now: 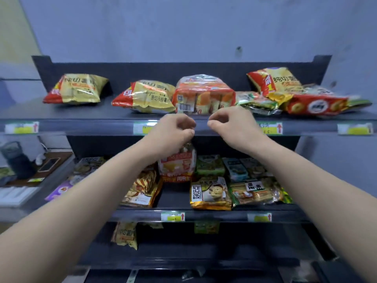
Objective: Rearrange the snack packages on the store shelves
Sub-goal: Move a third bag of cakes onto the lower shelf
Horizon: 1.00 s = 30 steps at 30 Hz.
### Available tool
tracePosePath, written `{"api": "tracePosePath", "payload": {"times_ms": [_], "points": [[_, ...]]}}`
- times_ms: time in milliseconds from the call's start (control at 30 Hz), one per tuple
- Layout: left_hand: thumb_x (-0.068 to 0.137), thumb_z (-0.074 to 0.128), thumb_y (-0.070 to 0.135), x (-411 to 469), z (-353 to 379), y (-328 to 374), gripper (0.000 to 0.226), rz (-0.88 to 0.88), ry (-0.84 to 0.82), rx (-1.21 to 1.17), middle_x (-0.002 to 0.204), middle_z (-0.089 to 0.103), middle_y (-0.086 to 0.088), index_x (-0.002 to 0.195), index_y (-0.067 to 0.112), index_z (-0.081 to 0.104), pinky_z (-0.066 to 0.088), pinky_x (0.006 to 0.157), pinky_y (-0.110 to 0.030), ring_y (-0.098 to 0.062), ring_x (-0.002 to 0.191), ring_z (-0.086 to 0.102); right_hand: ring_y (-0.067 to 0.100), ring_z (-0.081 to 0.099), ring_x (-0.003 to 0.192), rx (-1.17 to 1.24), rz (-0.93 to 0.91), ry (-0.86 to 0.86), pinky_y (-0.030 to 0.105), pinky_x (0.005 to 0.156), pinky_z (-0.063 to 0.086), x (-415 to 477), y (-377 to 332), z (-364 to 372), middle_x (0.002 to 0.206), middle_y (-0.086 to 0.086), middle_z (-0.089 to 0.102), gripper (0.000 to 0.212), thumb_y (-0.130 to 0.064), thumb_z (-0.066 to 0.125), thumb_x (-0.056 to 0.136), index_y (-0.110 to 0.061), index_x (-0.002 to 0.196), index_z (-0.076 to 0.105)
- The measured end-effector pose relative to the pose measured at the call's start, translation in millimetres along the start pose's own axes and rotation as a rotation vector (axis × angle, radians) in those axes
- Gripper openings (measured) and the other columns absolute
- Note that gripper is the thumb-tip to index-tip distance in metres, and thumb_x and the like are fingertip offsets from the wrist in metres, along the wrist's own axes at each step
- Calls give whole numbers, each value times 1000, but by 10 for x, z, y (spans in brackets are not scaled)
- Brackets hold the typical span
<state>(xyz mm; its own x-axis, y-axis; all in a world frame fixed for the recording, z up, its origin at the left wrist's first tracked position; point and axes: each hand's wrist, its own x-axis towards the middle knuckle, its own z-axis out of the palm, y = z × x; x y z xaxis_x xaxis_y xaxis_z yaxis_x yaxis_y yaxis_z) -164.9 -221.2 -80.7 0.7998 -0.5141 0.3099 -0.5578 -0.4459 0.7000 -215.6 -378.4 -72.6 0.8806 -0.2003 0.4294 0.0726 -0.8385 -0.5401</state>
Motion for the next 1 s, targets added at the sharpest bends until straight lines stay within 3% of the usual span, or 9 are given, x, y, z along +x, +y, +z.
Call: {"api": "tracePosePath", "payload": {"times_ms": [100,167,267,467,600,767,900,933,1000], "points": [[90,57,15,188,-192,238,22,16,91,-5,101,66,2,110,15,65,48,88,-27,-13,93,60,18,61,95,-20,-4,91,25,76,41,170,-83,-296,101,4,70,21,-24,58,90,-12,97,73],[89,57,13,367,-297,318,21,-5,133,-1,97,66,-3,108,13,65,49,77,-26,-16,86,59,17,59,90,-43,25,83,24,75,41,304,-100,-420,103,7,69,22,-25,58,91,-10,100,72],[88,57,13,660,-401,383,28,-33,150,88,106,65,-8,115,8,63,47,72,-26,-18,90,59,21,62,90,-75,88,40,29,78,46,525,-82,-501,101,10,70,28,-27,59,91,-4,100,71],[89,54,13,1258,-524,252,10,-215,53,201,95,56,-9,95,6,56,46,69,-29,-19,81,55,24,58,75,-46,290,-25,30,63,46,996,51,-491,92,14,66,34,-27,58,91,4,101,66],[92,55,22,1543,-545,153,22,-340,-57,226,96,66,-13,102,2,57,56,63,-27,-21,78,66,19,47,61,-20,404,-109,26,52,38,1262,117,-411,80,9,52,24,-27,55,93,-3,92,58],[92,55,40,1746,-516,71,39,-445,-164,278,94,69,-15,104,3,55,53,51,-24,-18,61,64,24,57,87,3,528,-187,33,76,47,1549,172,-304,110,15,60,35,-31,54,95,0,112,54],[90,56,43,1841,-431,-2,43,-453,-115,201,100,70,-12,109,4,55,55,65,-28,-20,71,65,29,55,118,95,638,-217,39,100,45,1626,201,-253,133,17,53,57,-37,53,95,-1,137,40],[90,57,42,1854,-416,-20,41,-449,-100,151,99,70,-12,107,4,56,55,70,-30,-21,74,66,29,59,111,159,651,-213,41,96,48,1633,218,-240,124,16,59,55,-35,54,95,0,135,42],[90,59,38,1856,-402,-42,34,-450,-75,26,89,70,-9,98,5,57,56,70,-31,-20,69,67,24,66,77,309,665,-153,40,69,56,1646,264,-218,88,12,67,43,-29,58,94,-1,124,49]]}}
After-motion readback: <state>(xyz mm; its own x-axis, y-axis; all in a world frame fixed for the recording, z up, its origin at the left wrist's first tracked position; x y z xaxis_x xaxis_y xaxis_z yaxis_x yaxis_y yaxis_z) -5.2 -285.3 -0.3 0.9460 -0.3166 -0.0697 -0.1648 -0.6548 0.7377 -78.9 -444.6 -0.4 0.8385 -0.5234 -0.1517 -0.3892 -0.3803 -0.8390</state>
